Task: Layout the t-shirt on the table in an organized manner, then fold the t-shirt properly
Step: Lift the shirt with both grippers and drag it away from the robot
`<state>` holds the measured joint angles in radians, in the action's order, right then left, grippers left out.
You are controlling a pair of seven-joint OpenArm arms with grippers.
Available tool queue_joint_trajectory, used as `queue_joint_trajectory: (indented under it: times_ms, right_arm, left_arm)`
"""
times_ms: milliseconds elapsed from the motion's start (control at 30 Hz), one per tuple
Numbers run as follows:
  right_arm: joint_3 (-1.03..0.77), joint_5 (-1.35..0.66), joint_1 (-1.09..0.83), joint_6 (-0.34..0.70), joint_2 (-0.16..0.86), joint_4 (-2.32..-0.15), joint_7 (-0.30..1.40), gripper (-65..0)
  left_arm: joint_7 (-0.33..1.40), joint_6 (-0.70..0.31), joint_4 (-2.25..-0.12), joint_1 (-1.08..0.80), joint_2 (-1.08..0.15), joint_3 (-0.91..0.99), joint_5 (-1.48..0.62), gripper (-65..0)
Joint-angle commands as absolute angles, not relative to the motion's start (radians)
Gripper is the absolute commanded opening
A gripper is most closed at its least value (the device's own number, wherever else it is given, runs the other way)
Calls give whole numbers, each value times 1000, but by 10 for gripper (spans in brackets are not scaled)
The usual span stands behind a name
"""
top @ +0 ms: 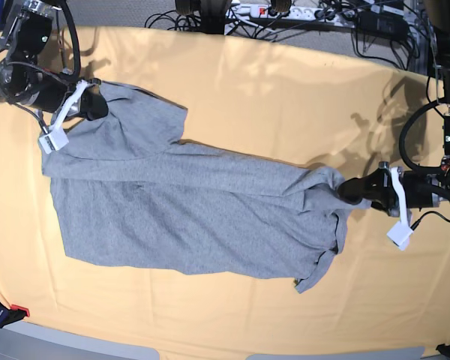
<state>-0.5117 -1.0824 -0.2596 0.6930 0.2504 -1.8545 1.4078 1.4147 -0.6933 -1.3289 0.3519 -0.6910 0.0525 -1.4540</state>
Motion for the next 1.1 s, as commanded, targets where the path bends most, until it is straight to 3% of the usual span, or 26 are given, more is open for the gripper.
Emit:
queue_joint_trajectory:
  times_ms: [0,500,867,1067]
  right_arm:
    - [-517,-1104,-270,698,279,-1898,1396,-650]
    - [-518,-1104,-511,698,512,-2191,1396,-650]
    - [-518,-1104,-682,698,597,-2246,1396,-650]
    - [-518,-1103,-801,698,623,-2246,1396,-650]
  left_arm:
    - [1396,-698,-1345,376,-709,62,-1484,-650]
    - [1396,-632,-1395,316,-760,62,-1484,-650]
    - [1396,-636,-1818,42,-884,62,-1484,-650]
    - [1396,-636,-1942,-30,-984,62,-1484,-650]
